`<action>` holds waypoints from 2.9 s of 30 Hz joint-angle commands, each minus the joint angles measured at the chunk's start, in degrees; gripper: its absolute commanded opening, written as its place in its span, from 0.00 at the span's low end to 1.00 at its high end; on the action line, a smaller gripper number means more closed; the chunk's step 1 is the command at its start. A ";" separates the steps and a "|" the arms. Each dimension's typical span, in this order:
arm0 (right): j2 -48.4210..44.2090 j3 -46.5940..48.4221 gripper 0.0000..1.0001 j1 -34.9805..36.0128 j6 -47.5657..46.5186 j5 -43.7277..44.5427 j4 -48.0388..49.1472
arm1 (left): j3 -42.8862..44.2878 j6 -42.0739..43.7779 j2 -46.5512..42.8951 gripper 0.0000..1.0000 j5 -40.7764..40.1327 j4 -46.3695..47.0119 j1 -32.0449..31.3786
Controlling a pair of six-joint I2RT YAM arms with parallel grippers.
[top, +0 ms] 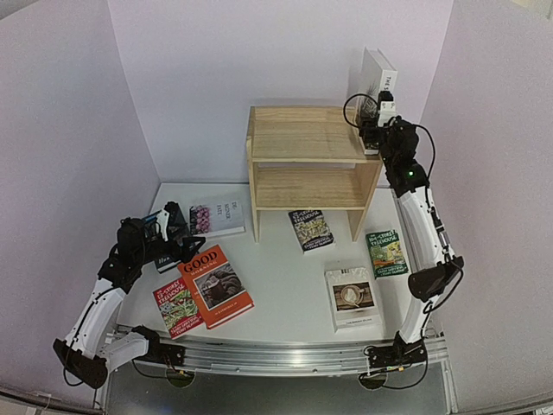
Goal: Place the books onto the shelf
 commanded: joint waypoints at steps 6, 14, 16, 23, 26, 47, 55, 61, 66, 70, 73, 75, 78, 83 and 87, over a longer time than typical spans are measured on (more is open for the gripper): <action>-6.40 -4.54 0.89 -0.21 1.25 0.28 0.27 | 1.84 1.08 1.79 1.00 2.01 -3.53 0.15; -9.83 -9.12 0.92 -0.23 1.71 1.72 1.33 | 5.94 4.96 5.65 1.00 4.82 -10.01 0.12; -10.29 -9.44 0.93 -0.19 1.70 1.53 1.35 | 6.59 4.95 6.24 1.00 5.65 -10.01 0.14; -17.00 -15.47 0.94 -0.22 4.58 -1.93 1.41 | 12.13 8.00 12.56 1.00 3.76 -20.15 0.24; -21.50 -19.57 0.95 -0.18 5.97 -3.66 1.36 | 20.30 14.31 21.51 1.00 0.32 -33.42 0.59; -40.65 -49.94 0.97 1.21 24.57 -26.79 -4.04 | 34.26 36.09 58.77 0.86 -13.72 -52.03 9.43; -39.05 -51.40 0.97 6.85 23.90 -25.22 -4.21 | 34.84 35.52 64.41 0.87 -10.94 -49.81 9.38; -36.41 -51.16 0.98 12.57 22.61 -22.61 -4.35 | 35.41 35.50 66.60 0.86 -9.26 -47.94 8.60; -33.43 -51.02 0.98 17.14 22.44 -21.01 -4.36 | 33.15 35.95 66.71 0.71 -5.40 -49.15 5.38; -31.29 -51.22 0.98 19.59 23.40 -20.35 -4.33 | 33.63 34.91 66.43 0.27 -2.17 -51.17 4.35; -29.44 -50.94 0.98 22.06 23.94 -19.58 -4.35 | 35.14 33.02 66.70 0.01 0.09 -53.44 4.32; -27.70 -50.57 0.98 24.92 23.90 -18.10 -4.34 | 35.65 32.22 66.14 0.00 2.09 -54.91 3.79; -24.61 -49.50 0.98 30.13 23.07 -14.40 -4.49 | 36.72 29.67 65.21 0.00 4.43 -57.59 2.85; -17.13 -46.78 0.98 41.41 19.88 -2.72 -5.28 | 40.87 23.91 65.28 0.00 10.07 -64.97 2.82; -4.16 -36.75 0.98 50.63 13.45 5.17 -11.25 | 42.28 21.57 66.43 0.00 13.75 -69.51 2.82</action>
